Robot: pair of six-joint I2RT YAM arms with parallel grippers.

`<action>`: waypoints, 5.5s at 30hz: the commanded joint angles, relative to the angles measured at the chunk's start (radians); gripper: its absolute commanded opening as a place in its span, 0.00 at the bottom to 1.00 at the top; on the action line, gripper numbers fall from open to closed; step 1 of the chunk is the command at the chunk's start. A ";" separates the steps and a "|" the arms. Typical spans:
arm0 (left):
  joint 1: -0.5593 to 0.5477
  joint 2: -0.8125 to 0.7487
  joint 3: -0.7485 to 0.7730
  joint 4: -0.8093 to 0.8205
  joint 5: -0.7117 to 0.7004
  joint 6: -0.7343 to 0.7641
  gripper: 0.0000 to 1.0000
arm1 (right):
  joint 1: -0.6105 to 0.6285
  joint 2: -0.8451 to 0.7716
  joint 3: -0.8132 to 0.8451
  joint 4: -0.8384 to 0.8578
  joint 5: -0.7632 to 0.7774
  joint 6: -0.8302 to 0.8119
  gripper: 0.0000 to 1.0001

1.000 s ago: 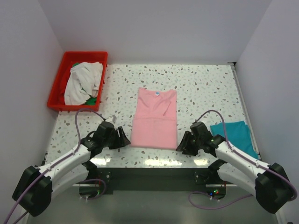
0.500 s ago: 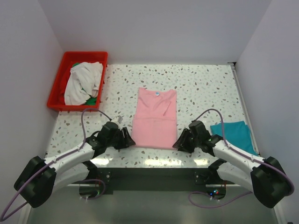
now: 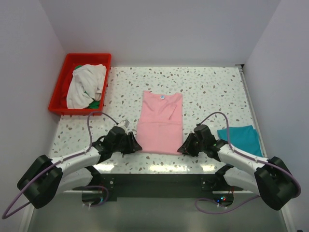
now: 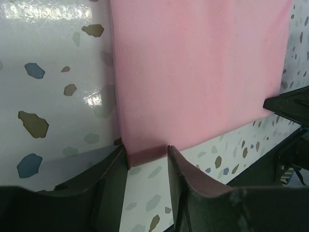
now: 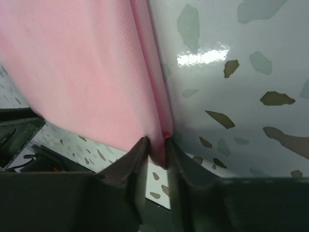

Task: Fold and stack the t-shirts
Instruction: Fold the tshirt, then neatly place the folded tshirt to the corner

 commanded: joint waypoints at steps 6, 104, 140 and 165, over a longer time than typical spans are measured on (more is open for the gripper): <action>-0.027 0.028 -0.014 -0.084 -0.002 0.000 0.20 | 0.007 0.011 0.002 -0.069 0.054 -0.044 0.05; 0.427 0.795 1.112 0.069 0.182 0.192 1.00 | -0.398 0.934 1.412 -0.350 0.063 -0.478 0.77; -0.051 0.947 1.115 -0.269 -0.277 0.371 0.11 | -0.202 0.919 0.946 -0.224 0.154 -0.553 0.51; 0.002 0.568 1.181 -0.385 -0.157 0.425 0.20 | -0.300 0.595 0.992 -0.868 0.786 -0.050 0.00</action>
